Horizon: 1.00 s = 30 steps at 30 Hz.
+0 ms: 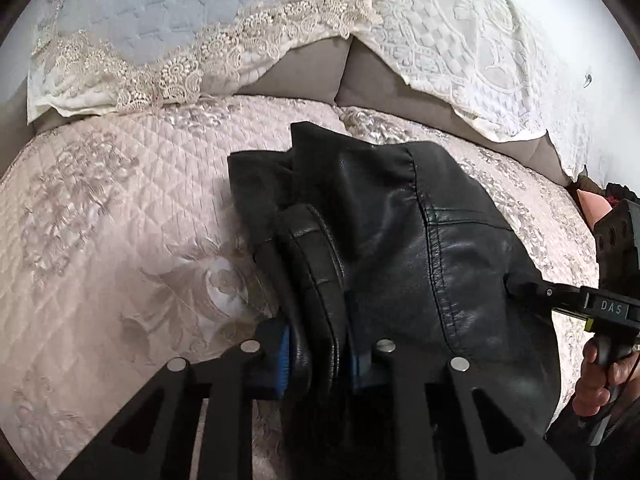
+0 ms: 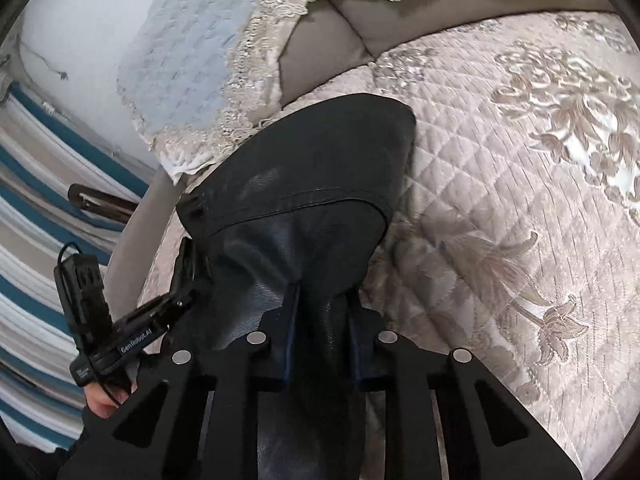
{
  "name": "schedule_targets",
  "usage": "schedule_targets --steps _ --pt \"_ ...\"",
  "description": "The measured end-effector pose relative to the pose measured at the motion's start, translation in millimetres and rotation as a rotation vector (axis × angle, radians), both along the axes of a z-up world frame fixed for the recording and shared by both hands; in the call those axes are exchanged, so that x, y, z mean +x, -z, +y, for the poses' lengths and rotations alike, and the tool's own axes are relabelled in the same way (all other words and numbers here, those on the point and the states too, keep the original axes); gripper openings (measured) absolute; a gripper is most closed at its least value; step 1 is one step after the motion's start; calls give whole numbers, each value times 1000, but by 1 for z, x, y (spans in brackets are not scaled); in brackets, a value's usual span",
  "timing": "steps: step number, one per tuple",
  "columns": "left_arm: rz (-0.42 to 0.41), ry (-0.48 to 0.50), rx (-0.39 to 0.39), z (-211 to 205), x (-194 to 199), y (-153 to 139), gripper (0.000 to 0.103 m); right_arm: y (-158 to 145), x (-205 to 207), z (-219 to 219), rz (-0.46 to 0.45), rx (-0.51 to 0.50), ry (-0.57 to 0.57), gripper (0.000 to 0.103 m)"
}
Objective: Fold large clothes
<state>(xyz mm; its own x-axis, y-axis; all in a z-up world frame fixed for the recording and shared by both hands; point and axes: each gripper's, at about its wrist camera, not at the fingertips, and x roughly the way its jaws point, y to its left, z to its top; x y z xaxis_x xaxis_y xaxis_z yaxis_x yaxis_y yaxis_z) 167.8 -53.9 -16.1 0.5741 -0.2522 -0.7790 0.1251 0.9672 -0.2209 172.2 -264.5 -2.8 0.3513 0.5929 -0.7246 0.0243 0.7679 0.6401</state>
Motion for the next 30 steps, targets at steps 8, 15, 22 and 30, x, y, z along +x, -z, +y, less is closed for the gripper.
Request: schedule_targets --steps 8,15,22,30 --pt "-29 12 4 5 -12 -15 20 -7 -4 7 -6 5 -8 18" --pt "-49 7 -8 16 -20 -24 19 -21 -5 20 -41 6 -36 17" --pt "-64 -5 -11 34 -25 -28 19 -23 -5 38 -65 6 -73 17" --pt "-94 62 -95 13 -25 -22 19 -35 -21 7 -85 -38 -13 16"
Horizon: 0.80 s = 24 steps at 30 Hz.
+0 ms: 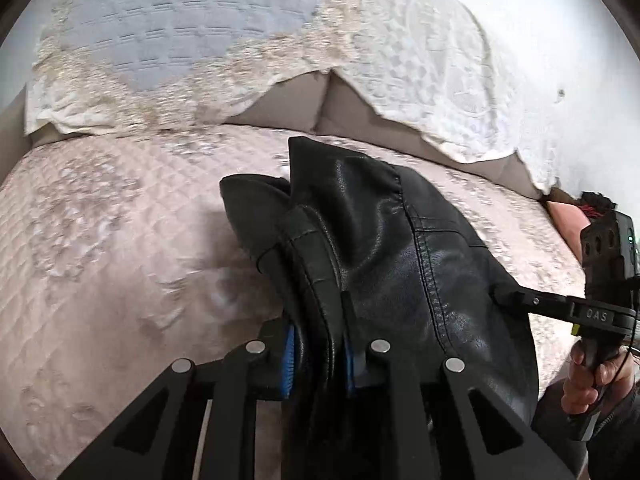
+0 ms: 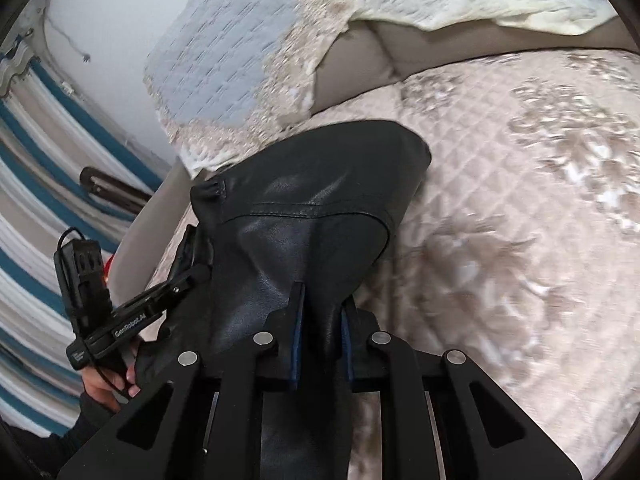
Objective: Fold large clothes
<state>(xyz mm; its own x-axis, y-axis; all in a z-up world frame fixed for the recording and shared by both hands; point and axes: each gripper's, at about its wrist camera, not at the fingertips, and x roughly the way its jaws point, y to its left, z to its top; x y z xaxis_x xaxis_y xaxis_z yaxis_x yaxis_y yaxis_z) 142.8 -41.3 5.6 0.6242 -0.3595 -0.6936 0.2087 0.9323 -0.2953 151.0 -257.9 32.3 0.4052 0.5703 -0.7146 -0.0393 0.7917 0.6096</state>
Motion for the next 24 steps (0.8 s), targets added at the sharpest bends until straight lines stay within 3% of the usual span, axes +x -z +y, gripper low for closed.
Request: schedule_targets --steps 3,6,8,11,14,19,22,24 --pt "3 27 -24 -15 8 9 19 1 -3 -18 4 -16 48 16" --pt "45 7 17 -19 19 31 22 17 -2 -25 26 -39 38 18" --pt "70 -8 -13 -9 18 36 26 31 -2 -25 65 -36 43 26" --pt "68 -29 8 2 8 24 25 28 -5 -19 36 -70 34 33" --pt "22 -46 14 7 1 -6 25 28 -4 -15 40 -97 32 37" --pt "-100 4 17 -29 7 -63 25 25 -3 -11 28 -146 27 42" --pt "-76 62 35 -67 28 -59 25 19 -3 -10 9 -179 33 43" --pt "-5 68 61 -84 49 -34 25 13 -5 -16 -13 -195 53 43"
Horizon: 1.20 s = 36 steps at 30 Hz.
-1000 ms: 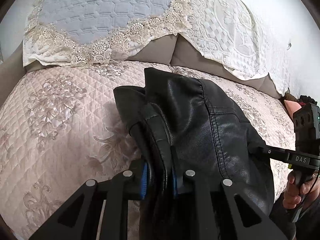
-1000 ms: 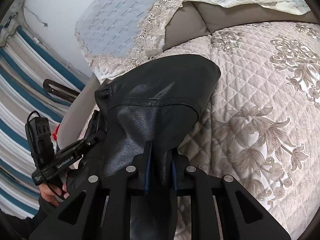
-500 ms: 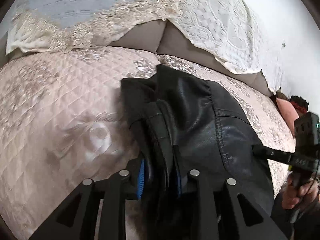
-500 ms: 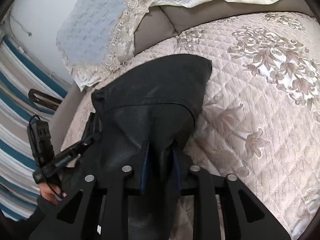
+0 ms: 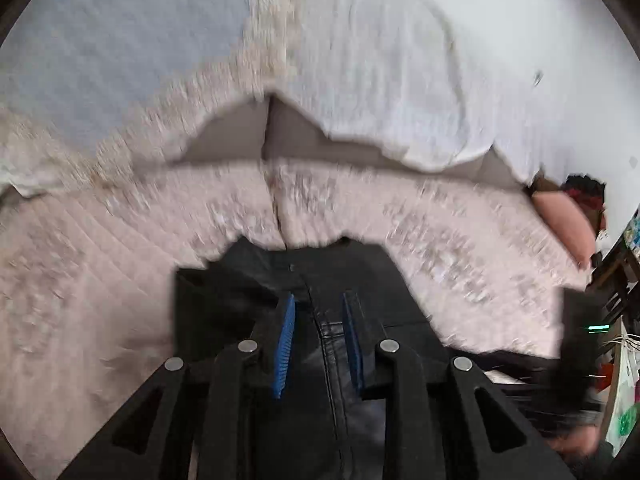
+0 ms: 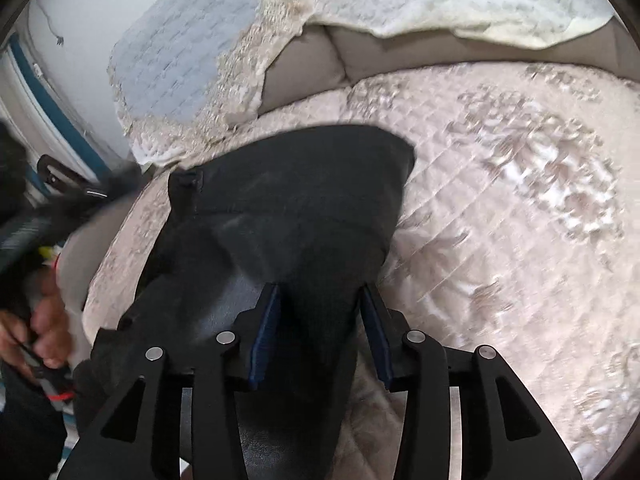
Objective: Fold large clothes
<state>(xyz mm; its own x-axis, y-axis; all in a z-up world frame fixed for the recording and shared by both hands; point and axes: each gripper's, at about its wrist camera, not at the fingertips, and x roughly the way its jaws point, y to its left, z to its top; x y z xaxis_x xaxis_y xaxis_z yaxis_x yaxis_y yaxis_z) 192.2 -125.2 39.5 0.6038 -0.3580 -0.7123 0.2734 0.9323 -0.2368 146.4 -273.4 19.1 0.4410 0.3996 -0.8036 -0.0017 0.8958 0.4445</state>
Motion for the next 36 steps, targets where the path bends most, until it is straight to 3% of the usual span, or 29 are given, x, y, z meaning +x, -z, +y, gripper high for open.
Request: schedule_targets --steps 2,4,7,10,15,17,23,28,32,36 --pt "67 -38 68 -1 17 34 26 -8 0 -8 -25 -5 23 43" --pt "107 -82 52 15 23 62 26 -14 1 -14 -45 -1 26 43" --pt "99 -133 -9 35 19 76 26 -11 5 -12 -45 -7 5 43" --pt "71 -134 37 28 16 81 26 5 9 -6 -2 -5 -15 43" --pt "68 -126 44 27 15 72 26 1 -2 -6 2 1 3 43" --pt "51 -115 42 33 5 60 27 -9 -13 -7 -5 -14 1 49" --pt "-7 -51 -22 59 -62 27 39 -43 -59 -8 -38 30 15 52" --pt "-8 -37 -88 90 -116 16 43 -67 -96 -1 -62 141 25 54" --pt "-14 -28 -112 107 -149 9 45 -74 -119 11 -60 294 47 58" --pt "-48 -26 -135 120 -172 4 48 -74 -137 35 -56 342 34 58"
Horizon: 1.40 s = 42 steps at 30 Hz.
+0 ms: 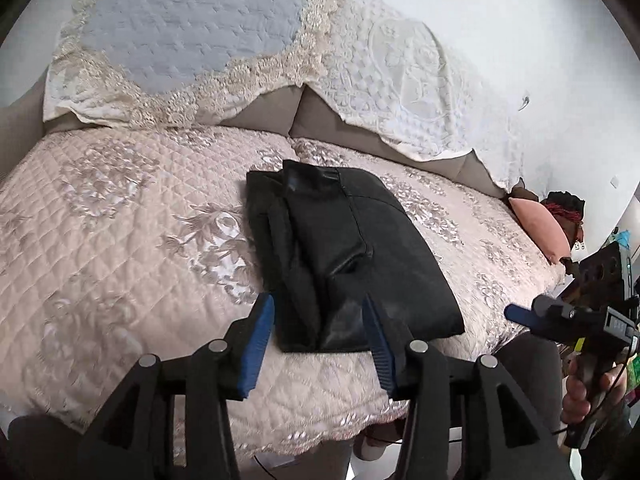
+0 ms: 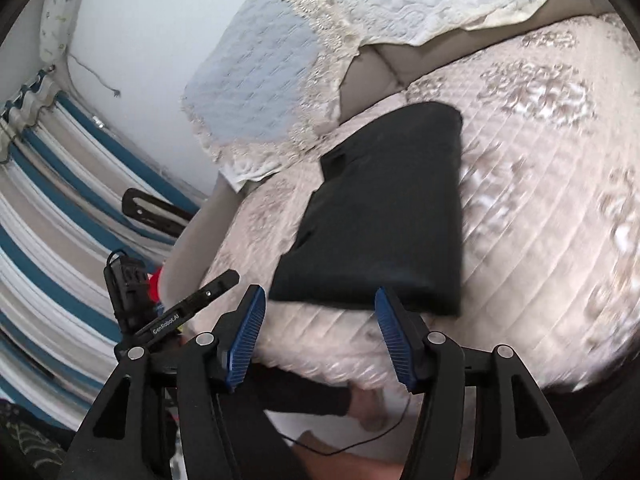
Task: Fold large clothes
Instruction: 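Open both grippers and lift them away from the folded black jacket, then press down on the jacket bundle with both grippers to flatten it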
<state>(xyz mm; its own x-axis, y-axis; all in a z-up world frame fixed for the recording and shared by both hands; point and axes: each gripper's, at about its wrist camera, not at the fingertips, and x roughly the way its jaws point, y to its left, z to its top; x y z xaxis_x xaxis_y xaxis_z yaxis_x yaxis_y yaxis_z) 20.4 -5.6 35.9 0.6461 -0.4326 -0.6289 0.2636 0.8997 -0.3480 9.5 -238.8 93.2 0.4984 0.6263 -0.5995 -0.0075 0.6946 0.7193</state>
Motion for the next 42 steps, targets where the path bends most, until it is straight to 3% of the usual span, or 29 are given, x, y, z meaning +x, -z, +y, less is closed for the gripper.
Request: schedule_targets --steps 8,12,19,24,32,37,42 --pt "-49 -34 -43 17 -28 -10 48 -4 -20 43 -36 58 -75 58" --pt "-77 -54 -49 25 -38 -16 49 -3 -19 56 -21 133 -128 58" --pt "-99 -92 -51 36 -50 -25 49 -12 -25 66 -56 144 -160 58" --pt "-148 -98 -52 38 -60 -45 50 -30 -32 57 -112 99 -134 59" --pt "-253 -114 -55 33 -65 -85 68 -77 -25 47 -249 -131 -61 60" --pt "-192 -117 -42 21 -37 -71 72 -73 -2 36 -232 -252 -22 60" --pt "-66 -137 -5 8 15 -30 74 -39 33 12 -146 -277 11 65"
